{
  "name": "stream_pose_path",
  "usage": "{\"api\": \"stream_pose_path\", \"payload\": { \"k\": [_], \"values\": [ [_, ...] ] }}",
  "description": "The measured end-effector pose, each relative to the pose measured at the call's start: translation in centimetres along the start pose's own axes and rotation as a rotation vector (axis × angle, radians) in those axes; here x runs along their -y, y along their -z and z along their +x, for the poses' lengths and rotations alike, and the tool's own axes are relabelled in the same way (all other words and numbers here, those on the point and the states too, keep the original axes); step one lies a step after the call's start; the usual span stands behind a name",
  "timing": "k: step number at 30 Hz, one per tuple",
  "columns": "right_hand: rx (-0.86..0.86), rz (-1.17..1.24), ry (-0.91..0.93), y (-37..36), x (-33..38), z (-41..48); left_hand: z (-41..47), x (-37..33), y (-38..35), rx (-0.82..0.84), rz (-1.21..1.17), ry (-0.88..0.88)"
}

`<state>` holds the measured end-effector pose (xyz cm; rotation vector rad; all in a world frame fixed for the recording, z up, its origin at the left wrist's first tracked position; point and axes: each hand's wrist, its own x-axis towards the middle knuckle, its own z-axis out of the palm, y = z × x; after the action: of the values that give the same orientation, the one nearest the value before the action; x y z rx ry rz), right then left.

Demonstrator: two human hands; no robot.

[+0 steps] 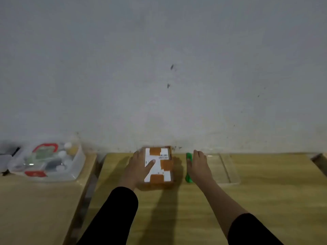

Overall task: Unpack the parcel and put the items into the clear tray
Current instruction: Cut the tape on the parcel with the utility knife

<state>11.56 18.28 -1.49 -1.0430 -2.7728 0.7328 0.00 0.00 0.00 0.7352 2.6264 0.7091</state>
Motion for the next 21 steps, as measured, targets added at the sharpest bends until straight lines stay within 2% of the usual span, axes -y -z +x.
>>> {"api": "stream_pose_path", "payload": {
  "k": [5, 12, 21],
  "values": [
    [0.023, -0.018, -0.179, -4.4, -2.7, 2.0, 1.3, 1.5, -3.3, 0.056, -0.19, 0.115],
    [-0.014, -0.024, -0.244, -7.7, -4.2, 3.8, 2.0, 1.1, -5.0, -0.052, -0.321, 0.081],
    [-0.112, 0.302, -0.352, -7.4, -3.0, 3.1, 2.1, 1.3, -5.5, -0.043, -0.345, 0.143]
  ]
}}
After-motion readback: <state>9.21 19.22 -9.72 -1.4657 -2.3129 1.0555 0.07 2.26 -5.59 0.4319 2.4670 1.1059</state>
